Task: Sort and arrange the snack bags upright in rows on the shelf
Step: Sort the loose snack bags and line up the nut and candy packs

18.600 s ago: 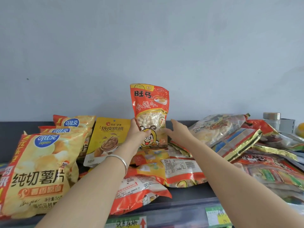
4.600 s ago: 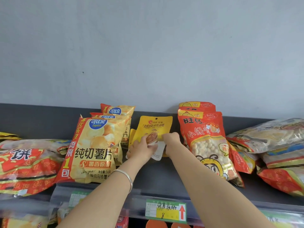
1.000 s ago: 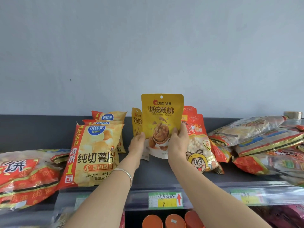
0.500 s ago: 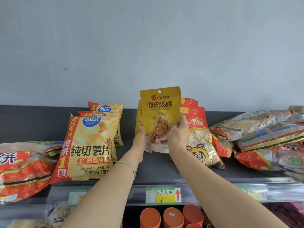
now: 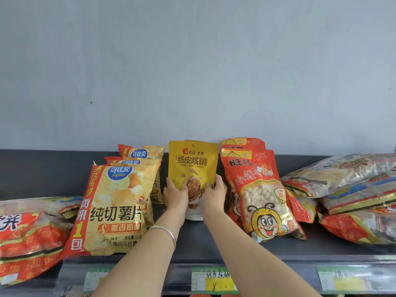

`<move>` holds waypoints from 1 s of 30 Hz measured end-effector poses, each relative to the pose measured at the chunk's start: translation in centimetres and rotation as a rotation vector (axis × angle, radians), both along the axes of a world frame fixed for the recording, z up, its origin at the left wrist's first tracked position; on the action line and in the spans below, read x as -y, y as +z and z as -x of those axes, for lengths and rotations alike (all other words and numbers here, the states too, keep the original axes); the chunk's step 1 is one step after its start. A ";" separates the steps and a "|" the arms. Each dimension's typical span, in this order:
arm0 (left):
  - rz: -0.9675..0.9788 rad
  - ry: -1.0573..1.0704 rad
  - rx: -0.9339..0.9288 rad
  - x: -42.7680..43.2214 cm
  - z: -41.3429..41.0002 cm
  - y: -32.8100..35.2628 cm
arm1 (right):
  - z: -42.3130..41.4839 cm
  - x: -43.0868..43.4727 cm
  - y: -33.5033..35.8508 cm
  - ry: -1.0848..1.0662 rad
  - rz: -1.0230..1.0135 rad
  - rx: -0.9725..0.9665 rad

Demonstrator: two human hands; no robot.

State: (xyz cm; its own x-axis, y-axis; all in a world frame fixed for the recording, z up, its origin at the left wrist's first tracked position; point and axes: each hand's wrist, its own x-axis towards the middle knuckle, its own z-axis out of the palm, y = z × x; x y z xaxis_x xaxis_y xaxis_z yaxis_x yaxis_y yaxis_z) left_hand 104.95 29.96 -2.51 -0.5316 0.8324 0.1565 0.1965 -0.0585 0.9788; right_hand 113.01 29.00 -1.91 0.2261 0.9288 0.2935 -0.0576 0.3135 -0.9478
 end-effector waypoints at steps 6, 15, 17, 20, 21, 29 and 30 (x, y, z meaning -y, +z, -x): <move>-0.046 0.034 0.139 -1.1 0.5 0.0 | 0.5 -1.5 0.4 0.103 0.128 -0.171; -0.081 0.062 0.194 -2.5 1.4 0.0 | 1.6 -4.3 0.9 -0.056 0.261 0.024; -0.092 0.067 0.217 -2.7 1.5 -0.1 | 1.5 -5.2 0.9 -0.098 0.261 0.081; -0.089 0.054 0.222 -3.0 1.6 -0.3 | 1.1 -6.5 0.9 -0.116 0.266 0.121; -0.090 0.051 0.226 -3.2 1.7 -0.3 | 1.1 -6.8 0.9 -0.108 0.274 0.129; -0.019 0.045 0.262 -4.6 1.7 -0.4 | 1.5 -8.0 0.8 -0.050 0.330 0.110; -0.014 0.056 0.286 -4.8 1.7 -0.4 | 1.7 -8.0 0.7 -0.052 0.331 0.115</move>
